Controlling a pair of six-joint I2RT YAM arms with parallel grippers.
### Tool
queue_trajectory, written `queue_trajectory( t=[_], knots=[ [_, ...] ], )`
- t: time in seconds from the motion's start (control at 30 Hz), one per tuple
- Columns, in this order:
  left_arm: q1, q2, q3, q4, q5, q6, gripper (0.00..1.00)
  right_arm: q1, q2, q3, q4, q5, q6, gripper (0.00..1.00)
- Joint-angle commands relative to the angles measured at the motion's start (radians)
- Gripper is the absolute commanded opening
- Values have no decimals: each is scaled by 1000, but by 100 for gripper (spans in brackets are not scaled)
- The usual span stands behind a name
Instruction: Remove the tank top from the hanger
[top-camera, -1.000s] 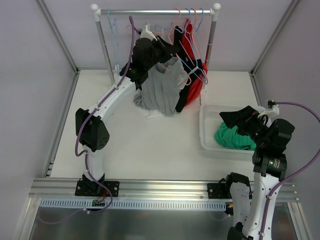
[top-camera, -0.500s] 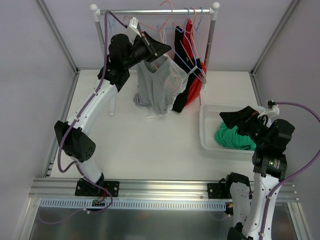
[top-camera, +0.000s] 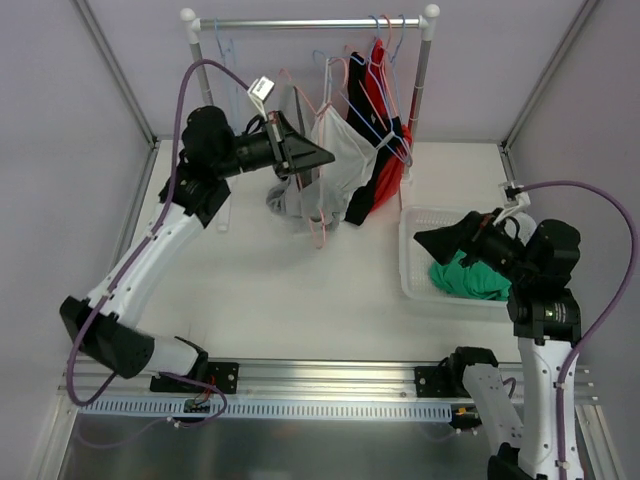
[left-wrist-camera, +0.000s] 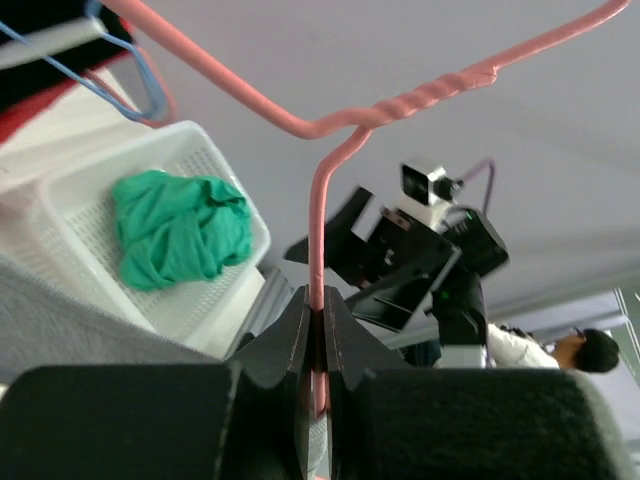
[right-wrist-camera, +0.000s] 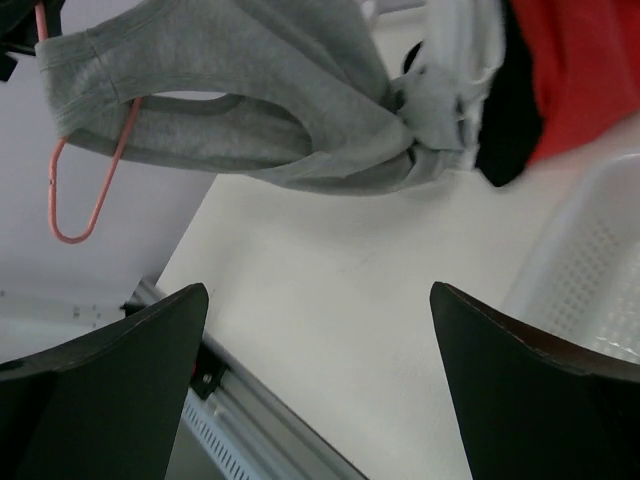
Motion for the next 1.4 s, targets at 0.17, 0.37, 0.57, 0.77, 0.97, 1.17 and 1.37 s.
queue_trajectory(
  t=[0.17, 0.37, 0.57, 0.77, 0.97, 1.17, 1.37],
  knots=[
    [-8, -369, -285, 43, 195, -37, 0, 330, 111, 157, 58, -153, -152, 98],
    [-11, -613, -417, -8, 310, -76, 0, 600, 217, 247, 224, -77, -161, 96],
    [-13, -805, -474, -16, 387, -141, 0, 902, 439, 358, 334, 204, -249, 94],
    [-14, -929, -535, -16, 381, -200, 0, 1021, 621, 433, 577, 304, -201, 93],
    [-14, -946, -530, -16, 370, -218, 0, 1074, 801, 571, 632, 281, -174, 92],
    [-14, -943, -524, -16, 372, -218, 0, 1085, 878, 615, 661, 269, -177, 33],
    [-14, -955, -521, -16, 382, -221, 0, 1068, 803, 557, 660, 439, -233, 0]
  ],
)
